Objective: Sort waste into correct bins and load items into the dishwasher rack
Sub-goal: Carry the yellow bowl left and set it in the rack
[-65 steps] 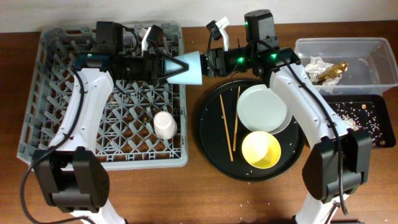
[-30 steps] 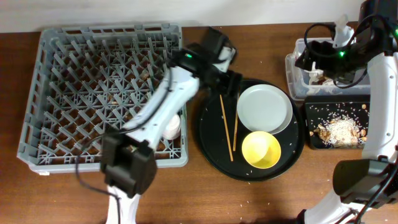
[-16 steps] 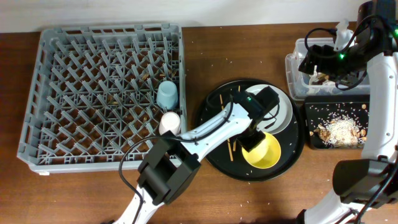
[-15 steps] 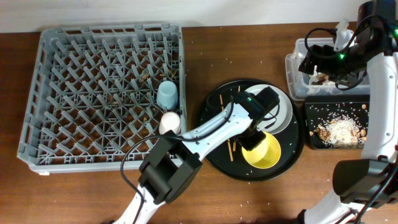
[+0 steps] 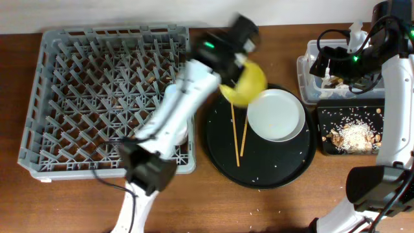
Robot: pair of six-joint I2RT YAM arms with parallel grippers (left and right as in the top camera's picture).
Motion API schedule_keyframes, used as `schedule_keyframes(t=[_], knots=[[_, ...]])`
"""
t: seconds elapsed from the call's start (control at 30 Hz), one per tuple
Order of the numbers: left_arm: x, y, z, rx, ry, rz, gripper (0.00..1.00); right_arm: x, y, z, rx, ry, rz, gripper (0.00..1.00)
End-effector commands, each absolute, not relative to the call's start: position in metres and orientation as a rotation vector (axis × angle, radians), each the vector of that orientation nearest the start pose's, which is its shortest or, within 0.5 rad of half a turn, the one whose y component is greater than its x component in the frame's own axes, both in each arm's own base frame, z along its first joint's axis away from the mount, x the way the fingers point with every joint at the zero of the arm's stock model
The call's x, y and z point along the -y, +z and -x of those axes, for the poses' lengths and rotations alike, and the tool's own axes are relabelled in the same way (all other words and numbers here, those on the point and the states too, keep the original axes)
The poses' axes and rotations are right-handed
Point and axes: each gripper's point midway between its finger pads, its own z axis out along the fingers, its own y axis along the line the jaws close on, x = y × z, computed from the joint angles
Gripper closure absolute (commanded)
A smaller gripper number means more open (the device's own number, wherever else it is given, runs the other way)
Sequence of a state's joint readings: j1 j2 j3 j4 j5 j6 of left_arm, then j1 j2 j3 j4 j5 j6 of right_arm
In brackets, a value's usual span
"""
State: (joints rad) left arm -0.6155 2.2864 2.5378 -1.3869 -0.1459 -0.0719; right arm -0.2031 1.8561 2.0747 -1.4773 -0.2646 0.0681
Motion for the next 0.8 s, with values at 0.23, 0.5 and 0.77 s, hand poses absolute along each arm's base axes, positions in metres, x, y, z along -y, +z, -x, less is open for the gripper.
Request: schedule_keyframes(t=[0.23,0.5,0.77], knots=[[0.062,0.215,-0.551,-2.104,0.94,0.429,0.99,0.038,0.251,-0.395,-2.774,0.322,-0.315,0.02],[0.055,0.178,-0.556,-2.044,1.168,0.37,1.0,0.038,0.251,-0.395,-2.774,0.323,-0.315,0.01],[0.07,0.144,-0.523,-2.333,1.169,0.175,0.81,0.038,0.251,-0.395,-2.774,0.323,-0.315,0.02]])
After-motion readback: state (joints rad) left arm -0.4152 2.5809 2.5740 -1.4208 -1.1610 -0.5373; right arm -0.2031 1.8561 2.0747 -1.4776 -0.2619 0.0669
